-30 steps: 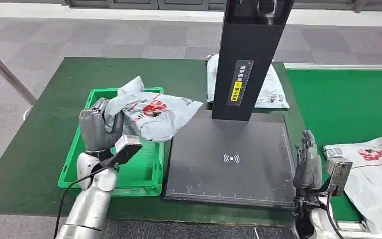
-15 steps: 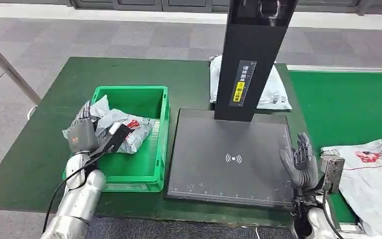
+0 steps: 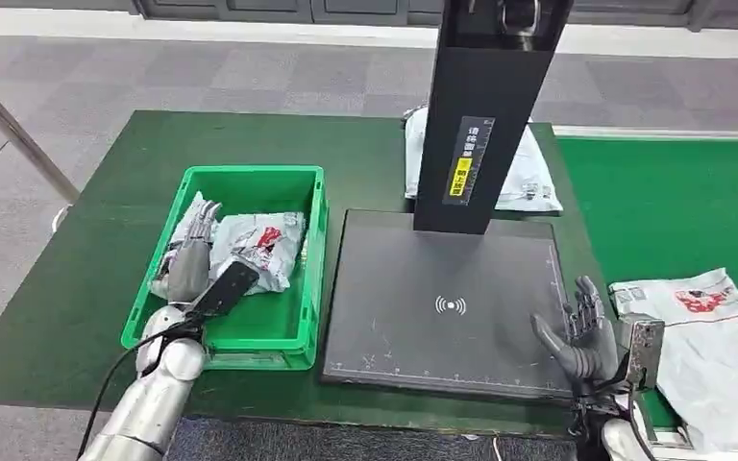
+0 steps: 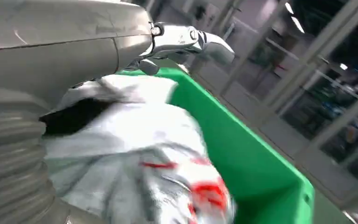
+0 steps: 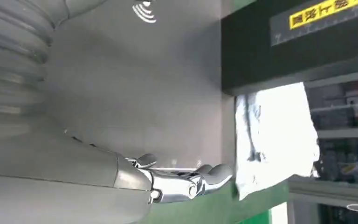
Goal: Moved the parcel from conveyor to table for the left to box.
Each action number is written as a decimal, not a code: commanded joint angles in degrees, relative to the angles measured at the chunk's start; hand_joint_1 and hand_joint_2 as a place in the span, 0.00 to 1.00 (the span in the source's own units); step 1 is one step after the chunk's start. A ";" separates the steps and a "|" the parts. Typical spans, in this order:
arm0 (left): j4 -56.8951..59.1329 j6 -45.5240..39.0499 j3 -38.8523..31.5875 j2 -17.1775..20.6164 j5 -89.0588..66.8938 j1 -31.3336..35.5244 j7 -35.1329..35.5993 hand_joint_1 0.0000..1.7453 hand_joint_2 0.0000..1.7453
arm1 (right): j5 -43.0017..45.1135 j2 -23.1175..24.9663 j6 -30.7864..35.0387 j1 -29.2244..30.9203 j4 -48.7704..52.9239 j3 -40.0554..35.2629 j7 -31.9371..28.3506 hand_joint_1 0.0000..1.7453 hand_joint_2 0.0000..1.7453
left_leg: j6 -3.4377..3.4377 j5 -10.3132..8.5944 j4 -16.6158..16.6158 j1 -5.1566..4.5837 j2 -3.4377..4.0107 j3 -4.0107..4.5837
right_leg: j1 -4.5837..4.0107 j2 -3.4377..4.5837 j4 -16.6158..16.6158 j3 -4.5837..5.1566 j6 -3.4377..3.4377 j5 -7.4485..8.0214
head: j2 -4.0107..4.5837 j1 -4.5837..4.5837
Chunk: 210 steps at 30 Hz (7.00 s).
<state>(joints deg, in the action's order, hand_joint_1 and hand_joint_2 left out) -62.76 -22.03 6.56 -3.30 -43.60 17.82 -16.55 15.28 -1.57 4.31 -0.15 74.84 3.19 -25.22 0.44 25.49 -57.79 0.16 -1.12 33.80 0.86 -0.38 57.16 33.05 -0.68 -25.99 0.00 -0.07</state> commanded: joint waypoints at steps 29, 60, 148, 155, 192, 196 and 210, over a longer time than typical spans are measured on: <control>14.36 7.33 21.49 -14.45 36.50 8.79 -9.85 0.00 1.00 | -5.73 -0.39 4.75 7.43 -9.38 -0.04 1.79 0.00 1.00 | -0.01 -0.01 0.08 0.00 -0.01 0.18 | -0.01 -0.02 -0.18 0.14 -0.03 0.06 | 0.00 0.00; 25.10 8.41 37.24 -16.61 48.54 11.30 -11.27 0.00 1.00 | -40.61 -13.61 31.41 12.59 -37.92 17.11 14.52 0.00 1.00 | -0.14 0.21 0.00 -0.13 0.17 0.26 | 0.10 0.21 -0.16 0.28 -0.08 0.06 | 0.00 0.00; 18.24 4.40 27.56 -14.10 44.48 10.22 -14.23 0.00 1.00 | -31.88 -4.07 6.64 8.05 7.87 -24.04 8.82 1.00 1.00 | 0.09 0.31 0.10 0.06 1.02 -0.01 | -0.07 1.01 0.05 0.37 0.07 0.05 | 0.00 -0.02; 18.60 5.36 28.11 -14.44 44.50 10.35 -13.52 0.00 1.00 | -31.44 -4.85 5.30 5.44 9.30 -25.89 8.20 1.00 1.00 | 0.13 0.26 0.12 0.02 0.86 0.04 | -0.05 0.82 -0.01 0.33 0.08 0.07 | 0.00 0.00; 23.22 5.45 29.60 -16.70 47.45 14.03 -14.66 0.00 1.00 | -18.98 -0.79 -0.67 7.60 5.07 -25.85 -5.38 0.00 1.00 | 0.09 0.26 0.14 0.05 0.80 0.08 | -0.08 0.74 -0.08 0.33 0.08 0.11 | 0.00 0.00; 23.48 4.77 29.48 -16.40 48.04 13.87 -15.61 0.00 1.00 | -15.38 0.12 4.23 6.95 2.44 -20.97 -4.81 0.00 1.00 | 0.10 0.28 0.15 0.04 0.76 0.05 | -0.07 0.70 -0.08 0.28 0.09 0.06 | 0.00 0.00; 23.54 4.13 30.02 -16.02 48.57 14.02 -16.17 0.00 1.00 | -12.17 -0.02 5.57 10.02 -2.74 -20.46 -5.25 0.00 1.00 | 0.10 0.27 0.17 0.02 0.84 0.04 | -0.05 0.78 -0.10 0.30 0.09 0.10 | 0.00 0.00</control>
<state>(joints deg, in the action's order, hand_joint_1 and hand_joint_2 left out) -42.73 -17.55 34.49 -21.11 5.07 29.08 -32.74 2.16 -3.08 9.11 7.29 77.46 -19.80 -30.36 0.52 25.79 -57.74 0.16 -0.42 34.00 0.83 0.33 57.20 33.48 -0.64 -25.95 0.00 -0.07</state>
